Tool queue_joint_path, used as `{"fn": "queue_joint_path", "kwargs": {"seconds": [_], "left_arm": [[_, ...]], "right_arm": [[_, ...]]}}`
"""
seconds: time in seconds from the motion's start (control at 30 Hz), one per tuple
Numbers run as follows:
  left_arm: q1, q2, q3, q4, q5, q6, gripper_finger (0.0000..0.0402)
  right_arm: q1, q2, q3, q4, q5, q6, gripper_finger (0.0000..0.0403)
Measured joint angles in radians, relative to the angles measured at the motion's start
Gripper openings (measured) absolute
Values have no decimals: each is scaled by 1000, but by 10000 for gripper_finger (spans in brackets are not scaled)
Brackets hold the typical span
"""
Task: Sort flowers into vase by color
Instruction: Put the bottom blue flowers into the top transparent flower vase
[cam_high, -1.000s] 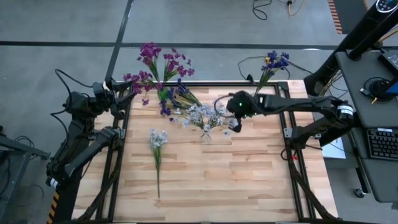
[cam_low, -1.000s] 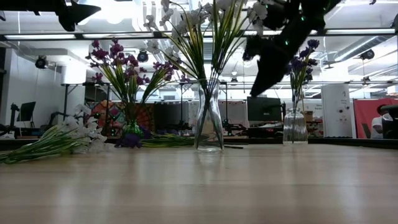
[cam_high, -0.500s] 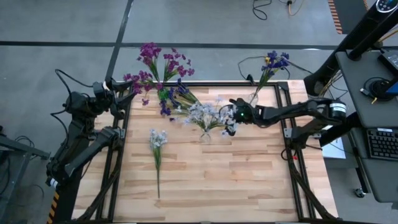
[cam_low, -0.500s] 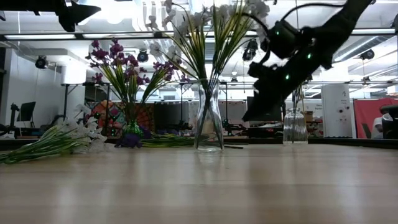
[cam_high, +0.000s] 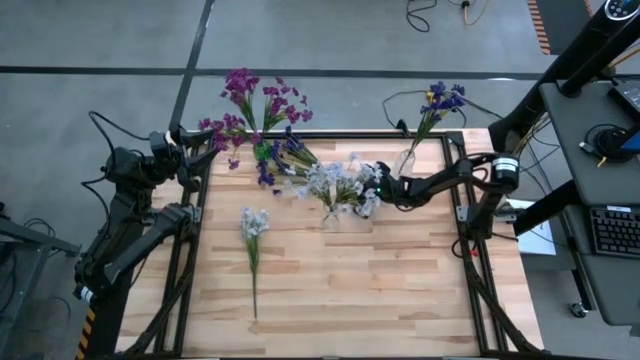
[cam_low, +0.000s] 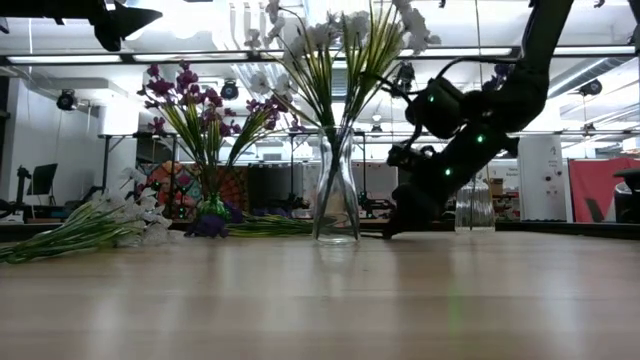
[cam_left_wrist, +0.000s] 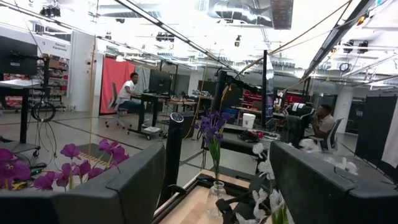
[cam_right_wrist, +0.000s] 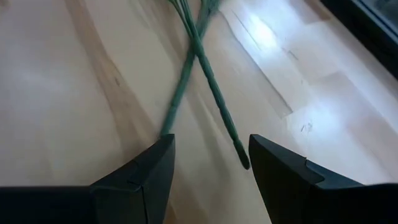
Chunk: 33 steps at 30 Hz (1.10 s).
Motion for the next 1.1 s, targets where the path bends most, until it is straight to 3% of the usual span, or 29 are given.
{"fn": "queue_joint_path", "kwargs": {"seconds": [0.27,0.67,0.87,1.1], "left_arm": [[0,0,0,0,0,1,270],[0,0,0,0,0,1,270],[0,0,0,1,0,1,270],[0,0,0,1,0,1,270]], "right_arm": [[-34,-11,-27,60,-2,-20,198],[-33,-67,-33,6,-11,-16,198],[-16,-171,-49,-158,-11,-15,198],[-14,-360,-137,-187,-3,-5,198]]}}
